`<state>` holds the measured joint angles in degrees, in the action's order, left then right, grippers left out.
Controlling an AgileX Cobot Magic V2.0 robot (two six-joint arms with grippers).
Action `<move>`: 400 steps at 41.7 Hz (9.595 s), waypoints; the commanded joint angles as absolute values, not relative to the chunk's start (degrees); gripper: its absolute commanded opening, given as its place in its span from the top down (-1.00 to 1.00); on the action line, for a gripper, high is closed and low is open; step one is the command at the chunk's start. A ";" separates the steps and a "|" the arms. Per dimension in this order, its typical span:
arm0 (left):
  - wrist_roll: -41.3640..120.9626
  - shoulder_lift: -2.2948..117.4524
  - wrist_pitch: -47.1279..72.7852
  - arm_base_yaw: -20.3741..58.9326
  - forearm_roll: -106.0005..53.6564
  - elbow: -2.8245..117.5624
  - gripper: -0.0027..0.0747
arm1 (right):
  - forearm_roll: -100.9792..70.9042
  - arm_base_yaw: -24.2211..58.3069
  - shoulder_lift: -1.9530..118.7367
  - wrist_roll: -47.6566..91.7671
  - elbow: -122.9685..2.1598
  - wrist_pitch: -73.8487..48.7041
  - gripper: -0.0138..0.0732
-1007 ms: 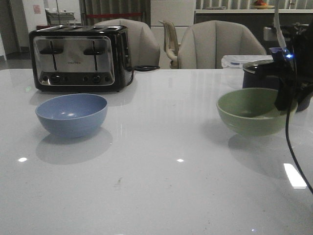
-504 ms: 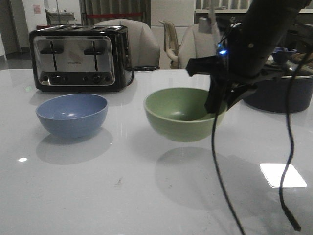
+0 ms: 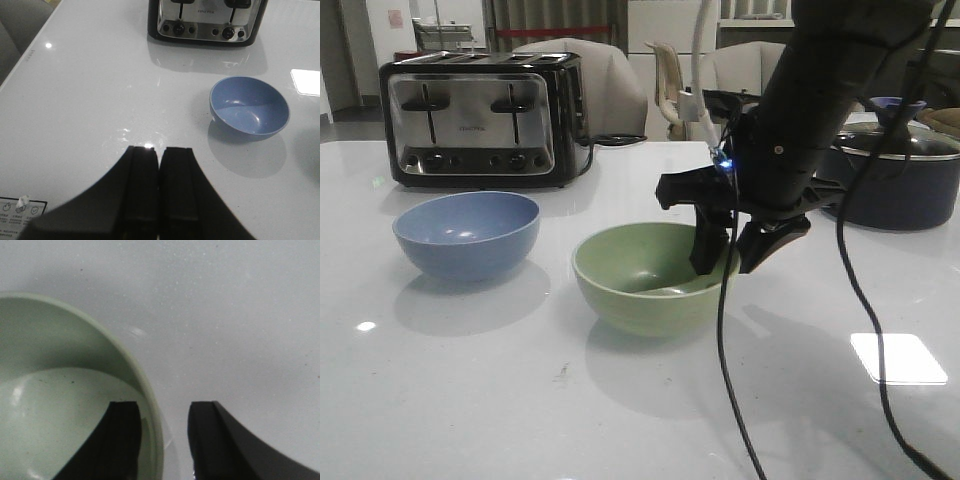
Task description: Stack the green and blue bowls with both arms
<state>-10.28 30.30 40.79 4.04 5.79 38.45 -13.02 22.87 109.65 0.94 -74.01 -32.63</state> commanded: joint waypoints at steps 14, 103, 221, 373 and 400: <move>-10.30 30.85 36.01 4.38 5.85 40.09 0.67 | -9.49 24.96 81.89 6.68 -67.93 -30.87 -0.24; 4.76 110.76 31.87 9.70 -10.22 81.65 -0.47 | -8.45 25.04 50.03 6.93 -43.77 -39.16 -0.24; 7.34 84.54 48.43 37.78 -10.52 87.73 -0.20 | -8.45 25.04 50.03 6.93 -43.77 -39.20 -0.24; 2.83 -1.59 -2.95 2.07 -2.67 -1.41 0.67 | 0.00 24.90 43.28 -0.35 -43.94 -46.98 0.60; 2.83 -1.47 -2.95 2.07 -2.67 -1.41 0.67 | 0.00 24.90 43.28 -0.35 -43.94 -46.98 0.60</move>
<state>2.78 -0.26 2.08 1.74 -2.14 -0.34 -0.47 25.10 43.62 -0.39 -42.15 -49.93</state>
